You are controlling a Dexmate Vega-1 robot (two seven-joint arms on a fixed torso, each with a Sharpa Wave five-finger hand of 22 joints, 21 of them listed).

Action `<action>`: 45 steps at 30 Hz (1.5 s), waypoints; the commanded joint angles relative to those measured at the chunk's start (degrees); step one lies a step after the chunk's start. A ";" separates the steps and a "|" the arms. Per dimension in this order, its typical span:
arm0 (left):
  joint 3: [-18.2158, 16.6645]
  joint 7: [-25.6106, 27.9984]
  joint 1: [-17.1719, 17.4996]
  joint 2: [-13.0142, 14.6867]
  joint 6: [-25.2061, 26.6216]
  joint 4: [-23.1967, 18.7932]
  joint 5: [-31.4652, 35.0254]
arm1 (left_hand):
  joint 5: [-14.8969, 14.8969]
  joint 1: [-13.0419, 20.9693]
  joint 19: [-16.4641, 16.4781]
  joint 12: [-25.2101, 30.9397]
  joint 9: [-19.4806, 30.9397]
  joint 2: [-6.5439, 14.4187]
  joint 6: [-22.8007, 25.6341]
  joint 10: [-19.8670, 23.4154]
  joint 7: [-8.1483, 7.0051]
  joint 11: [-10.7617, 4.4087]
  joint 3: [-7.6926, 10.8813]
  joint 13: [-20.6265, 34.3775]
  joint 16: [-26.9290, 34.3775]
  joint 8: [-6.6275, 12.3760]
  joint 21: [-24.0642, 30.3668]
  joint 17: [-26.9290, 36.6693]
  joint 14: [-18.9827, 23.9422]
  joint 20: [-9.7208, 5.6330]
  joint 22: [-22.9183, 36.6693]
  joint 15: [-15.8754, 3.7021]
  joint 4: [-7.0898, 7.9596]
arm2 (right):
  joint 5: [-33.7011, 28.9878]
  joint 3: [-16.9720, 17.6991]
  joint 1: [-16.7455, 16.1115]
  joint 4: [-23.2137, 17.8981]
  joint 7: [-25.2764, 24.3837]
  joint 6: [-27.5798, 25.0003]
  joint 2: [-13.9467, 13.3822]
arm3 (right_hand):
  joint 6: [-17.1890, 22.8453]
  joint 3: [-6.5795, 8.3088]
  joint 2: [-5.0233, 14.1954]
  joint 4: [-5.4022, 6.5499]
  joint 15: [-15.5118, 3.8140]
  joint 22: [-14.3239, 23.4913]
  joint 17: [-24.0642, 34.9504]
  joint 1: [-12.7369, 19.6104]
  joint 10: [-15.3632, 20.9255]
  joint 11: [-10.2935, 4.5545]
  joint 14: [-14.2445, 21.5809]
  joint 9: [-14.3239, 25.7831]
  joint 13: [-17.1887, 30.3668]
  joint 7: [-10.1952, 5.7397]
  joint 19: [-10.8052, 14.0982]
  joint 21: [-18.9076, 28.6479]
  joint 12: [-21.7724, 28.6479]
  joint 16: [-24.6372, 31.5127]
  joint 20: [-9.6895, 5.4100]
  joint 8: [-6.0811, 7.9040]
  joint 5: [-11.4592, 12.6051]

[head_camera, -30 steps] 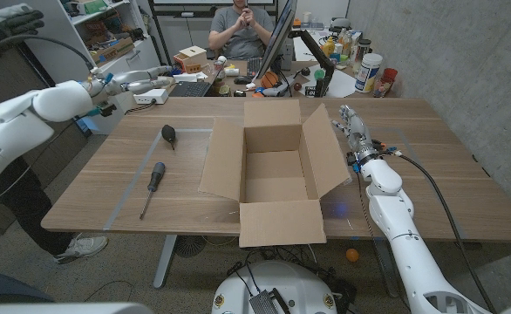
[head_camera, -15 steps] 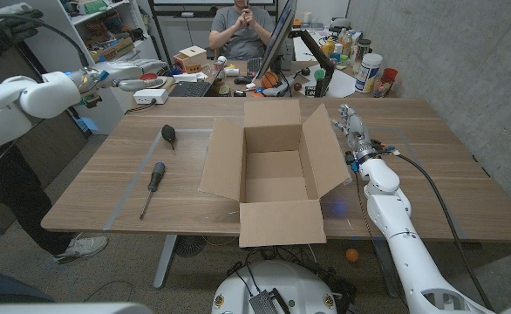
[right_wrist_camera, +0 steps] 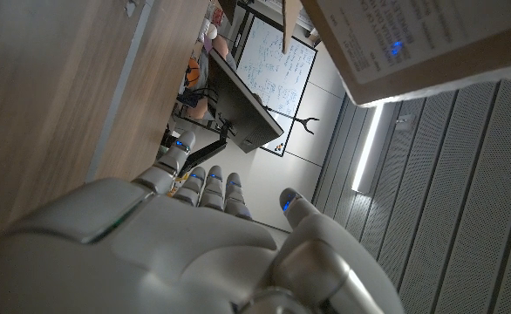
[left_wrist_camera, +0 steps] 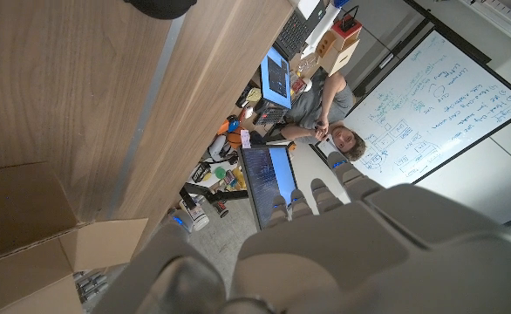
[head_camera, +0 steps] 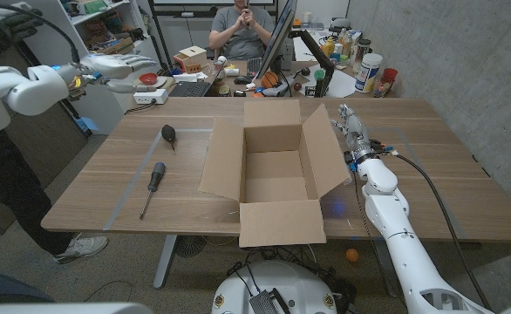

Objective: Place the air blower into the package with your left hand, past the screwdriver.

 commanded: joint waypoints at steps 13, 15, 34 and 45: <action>8.85 -1.42 -10.25 -1.08 0.27 -0.55 22.09 | 2.33 7.02 3.20 -0.06 0.24 -2.52 -13.77 -3.57 3.41 0.42 -4.57 0.28 0.07 -0.44 0.01 0.10 -0.97 1.23 -0.22 1.50 -6.29 | -0.29 -0.45 1.69 2.53 -0.80 0.15 0.31 | 0.69 0.11 4.35 -0.11 -0.68 0.17 0.07 -0.57 0.38 0.17 -0.16 0.17 0.12 -0.09 0.80 -0.65 0.22 0.32 -2.65 0.40 -0.12; 9.49 -0.98 -11.02 -1.70 0.09 0.11 23.06 | 2.52 7.70 3.52 -0.09 0.24 -2.49 -14.19 -3.84 3.85 0.71 -5.00 0.29 0.03 -0.56 -0.01 0.09 -1.02 1.52 -0.25 1.74 -6.90 | -0.33 -0.47 2.09 3.08 -0.79 0.17 0.27 | 0.69 0.09 4.33 -0.10 -0.70 0.17 0.06 -0.59 0.35 0.14 -0.13 0.17 0.12 -0.09 0.88 -0.72 0.20 0.32 -2.65 0.40 -0.12; 16.54 1.74 -18.65 -6.49 2.12 4.68 33.49 | 5.74 15.56 -0.17 -0.74 0.48 -2.04 -21.28 -11.29 5.80 3.41 -11.64 0.47 -0.26 -1.02 -1.97 0.23 -5.98 3.79 -0.12 3.71 -13.71 | -2.41 -1.46 5.99 8.52 -1.23 2.26 -0.71 | 0.68 -0.04 4.24 -0.11 -0.64 0.19 0.03 -0.68 0.33 0.16 -0.11 0.17 0.12 -0.04 1.14 -1.29 0.18 0.29 -2.56 0.38 -0.12; 22.72 2.41 -24.45 -11.46 3.19 9.40 39.02 | 6.70 16.80 -0.51 -0.60 0.53 -1.92 -21.42 -11.85 4.13 3.19 -12.75 0.50 -0.17 -0.80 -2.00 0.23 -6.17 3.98 -0.11 3.69 -14.42 | -7.54 -4.67 8.65 8.84 -3.93 3.25 -2.92 | 0.84 -0.07 4.20 -0.14 -0.73 0.19 0.01 -0.68 0.41 0.22 -0.08 0.17 0.12 -0.06 1.22 -1.57 0.20 0.27 -2.59 0.43 -0.10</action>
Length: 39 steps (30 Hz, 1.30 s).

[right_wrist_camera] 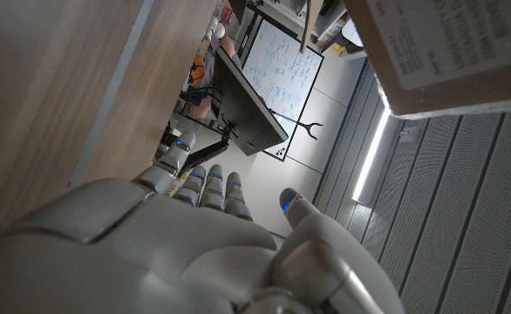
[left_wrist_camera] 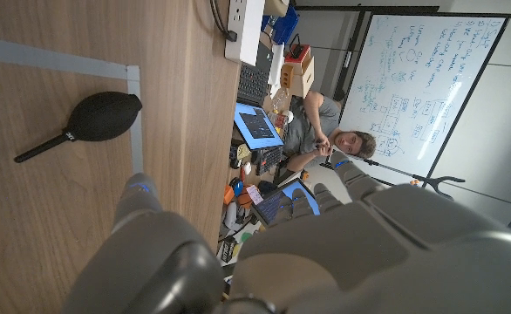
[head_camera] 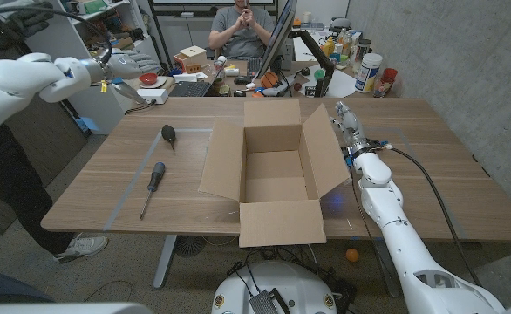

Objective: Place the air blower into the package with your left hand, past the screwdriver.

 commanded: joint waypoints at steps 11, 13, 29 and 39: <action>12.53 2.45 -11.44 -9.27 -0.78 11.25 7.67 | 1.44 1.83 -0.30 0.57 0.29 0.10 -20.43 -11.24 -1.61 -0.57 -1.63 0.07 0.54 0.86 0.21 0.08 -4.27 -0.21 0.16 -0.05 -0.62 | -4.46 -4.37 4.58 3.02 -2.69 2.07 -2.75 | 0.86 -0.08 4.21 -0.16 -0.76 0.19 -0.03 -0.68 0.52 0.16 0.00 0.17 0.12 0.02 0.55 -0.54 0.23 0.27 -2.59 0.48 -0.07; 13.47 2.55 -12.09 -9.54 -1.29 11.68 7.75 | 1.59 1.99 -0.37 0.62 0.30 0.05 -20.20 -11.23 -1.45 -0.85 -1.92 0.08 0.55 0.96 0.20 0.08 -4.29 -0.22 0.15 -0.10 -0.69 | -4.41 -4.46 4.67 3.21 -2.75 2.08 -2.86 | 0.87 -0.08 4.21 -0.17 -0.76 0.19 -0.03 -0.67 0.50 0.18 0.01 0.17 0.12 0.02 0.58 -0.58 0.22 0.27 -2.59 0.48 -0.07; 18.96 0.67 -14.22 -8.80 -6.32 8.56 12.78 | 2.91 3.35 -2.17 0.24 0.34 -0.13 -21.61 -13.49 -0.46 0.45 -4.89 0.10 0.35 0.55 -0.15 0.13 -5.48 -1.04 0.18 0.16 -1.12 | -3.93 -4.47 4.31 3.60 -3.68 2.51 -3.13 | 1.15 -0.08 4.26 -0.17 -0.81 0.20 -0.08 -0.67 0.81 0.15 0.29 0.16 0.12 0.00 0.79 -1.01 0.32 0.32 -2.60 0.54 -0.03; 19.71 -0.19 -13.28 -7.15 -7.25 6.35 17.18 | 3.68 4.02 -3.14 0.26 0.36 -0.07 -22.23 -14.42 -0.18 0.09 -6.65 0.12 0.21 0.45 -0.22 0.15 -6.63 -1.19 0.21 0.56 -1.14 | -3.95 -4.57 3.77 3.06 -4.17 2.27 -3.08 | 1.32 -0.11 4.25 -0.16 -0.76 0.21 -0.09 -0.68 0.86 0.16 0.51 0.16 0.12 -0.07 0.99 -1.23 0.31 0.37 -2.68 0.57 -0.01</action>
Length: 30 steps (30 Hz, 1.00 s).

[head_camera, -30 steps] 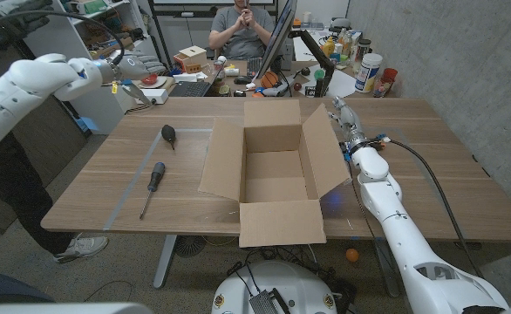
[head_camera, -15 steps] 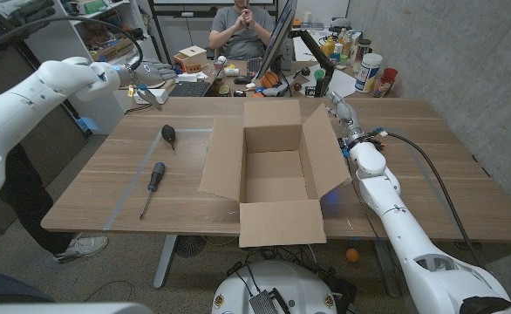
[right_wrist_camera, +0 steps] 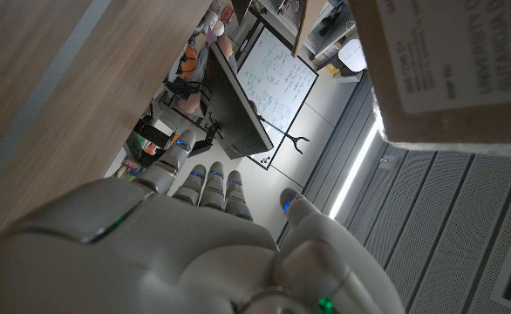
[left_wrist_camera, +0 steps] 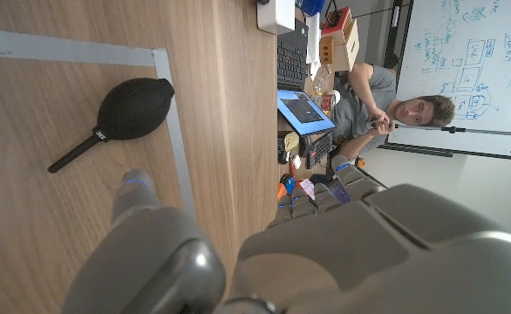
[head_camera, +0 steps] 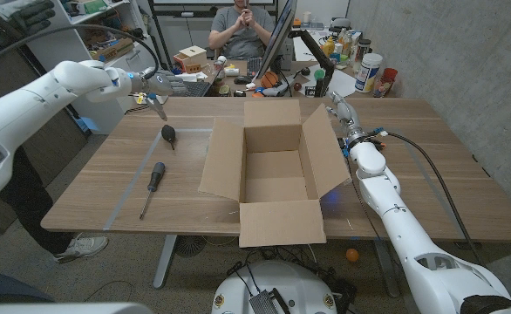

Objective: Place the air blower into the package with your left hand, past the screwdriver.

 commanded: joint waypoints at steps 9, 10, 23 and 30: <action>2.63 -0.58 1.37 2.02 -0.70 -2.05 8.58 | 1.21 1.61 -0.69 0.31 0.11 0.05 -22.21 -14.13 0.54 0.12 -2.58 0.14 0.28 -0.05 0.32 0.16 -6.63 -0.35 0.23 0.38 -0.05 | 0.09 -0.21 -1.30 -1.40 -0.69 -0.74 -0.15 | 0.55 -0.13 4.25 -0.15 -0.83 0.21 0.20 -0.69 0.33 -0.03 0.05 0.17 0.11 0.08 0.59 -0.39 0.28 0.33 -2.81 0.54 0.00; 2.64 -0.35 1.46 2.03 -0.53 -1.83 8.73 | 1.25 1.65 -0.69 0.32 0.11 0.06 -22.23 -14.13 0.62 0.13 -2.67 0.14 0.29 -0.05 0.32 0.16 -6.61 -0.31 0.23 0.39 -0.06 | 0.00 -0.22 -1.42 -1.64 -0.75 -0.91 -0.19 | 0.54 -0.13 4.24 -0.15 -0.83 0.21 0.20 -0.69 0.34 0.00 0.04 0.17 0.11 0.12 0.64 -0.41 0.29 0.32 -2.80 0.54 0.00; 4.53 0.75 1.68 1.47 2.76 0.61 12.58 | 1.96 2.71 -0.74 0.38 0.12 0.32 -22.13 -14.41 1.12 0.88 -3.81 0.14 0.35 0.10 0.43 0.13 -6.61 -0.01 0.22 0.67 -0.15 | -0.05 0.07 -2.80 -3.54 -1.04 -1.79 -0.27 | 0.49 -0.22 4.17 -0.14 -0.83 0.22 0.19 -0.74 0.28 -0.12 0.06 0.16 0.11 0.02 0.76 -0.74 0.23 0.29 -2.80 0.48 0.01; 5.58 1.02 1.49 0.97 4.76 2.22 14.10 | 2.47 3.58 -0.95 0.43 0.12 0.55 -22.21 -14.57 1.42 1.32 -4.35 0.14 0.38 0.13 0.42 0.11 -6.59 0.51 0.22 0.75 -0.22 | -0.02 -0.13 -2.68 -2.84 -1.14 -1.28 0.02 | 0.46 -0.26 4.14 -0.13 -0.82 0.22 0.19 -0.76 0.29 -0.06 0.07 0.17 0.11 0.04 0.84 -0.86 0.23 0.28 -2.77 0.45 0.01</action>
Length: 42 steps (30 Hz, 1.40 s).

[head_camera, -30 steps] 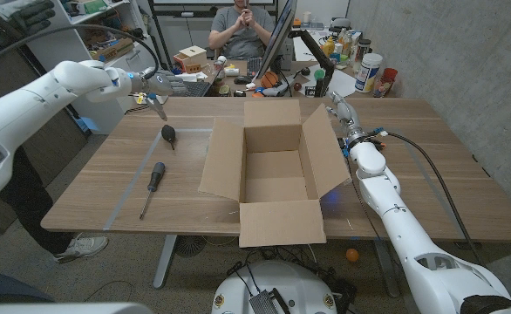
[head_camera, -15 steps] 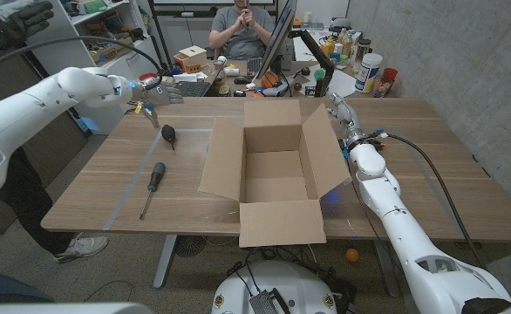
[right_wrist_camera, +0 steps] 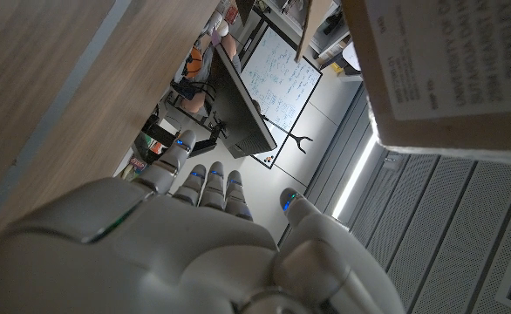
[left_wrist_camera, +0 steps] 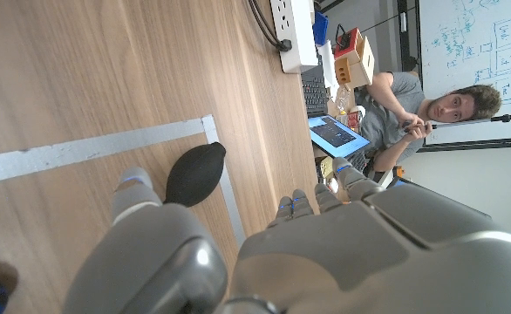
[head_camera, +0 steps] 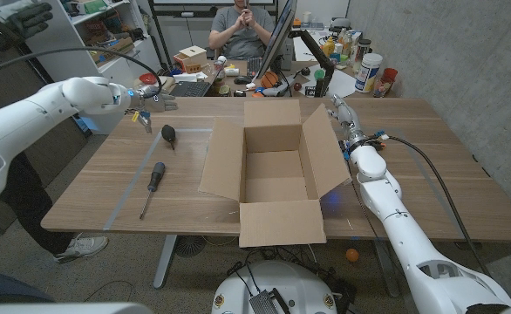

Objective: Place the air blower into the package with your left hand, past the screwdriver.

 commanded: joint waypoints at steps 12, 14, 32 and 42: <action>4.54 3.93 -0.85 -2.71 8.97 7.71 5.59 | 2.76 4.06 -0.11 1.32 0.01 0.99 -21.04 -12.94 -2.34 0.74 -2.26 0.17 0.64 0.67 0.45 0.08 -5.80 1.69 0.12 -0.29 -0.06 | -0.27 -0.51 0.17 1.34 -0.32 0.98 0.35 | 0.52 -0.14 4.15 0.04 -0.88 0.22 0.17 -0.79 0.29 -0.11 0.08 0.16 0.11 -0.04 0.62 -0.51 0.21 0.25 -2.45 0.46 0.02; 5.43 5.08 -0.96 -3.68 10.47 9.46 5.89 | 2.96 4.36 -0.02 1.48 0.00 1.11 -20.88 -12.55 -2.29 1.01 -2.35 0.18 0.73 0.73 0.50 0.08 -5.53 1.81 0.13 -0.33 -0.04 | -0.14 -0.56 0.46 1.64 -0.07 0.97 0.32 | 0.52 -0.15 4.15 0.03 -0.82 0.23 0.17 -0.79 0.24 -0.20 0.09 0.16 0.11 0.00 0.64 -0.58 0.18 0.25 -2.45 0.45 0.02; 9.31 12.45 -0.50 -7.24 15.79 15.93 -1.34 | 5.00 7.26 -0.24 1.97 -0.07 1.89 -18.57 -11.21 0.46 1.27 -4.00 0.29 0.83 1.31 0.57 0.13 -4.47 3.81 0.23 0.19 0.61 | 0.08 -0.52 1.59 3.39 0.65 1.14 -0.10 | 0.54 -0.20 4.12 0.00 -0.87 0.23 0.14 -0.78 0.33 -0.17 0.16 0.16 0.10 0.06 0.77 -0.96 0.19 0.22 -2.39 0.43 0.05; 10.99 11.97 -0.60 -6.95 16.02 15.88 -2.08 | 5.35 7.20 0.15 2.21 -0.08 1.84 -17.83 -10.57 -0.12 1.26 -4.93 0.33 0.92 1.41 0.80 0.17 -4.08 3.95 0.27 0.19 1.00 | 0.44 -0.28 1.94 4.30 0.94 1.78 -0.21 | 0.51 -0.21 4.10 -0.02 -0.89 0.23 0.11 -0.77 0.37 -0.25 0.22 0.16 0.10 0.01 0.84 -1.19 0.19 0.21 -2.37 0.41 0.06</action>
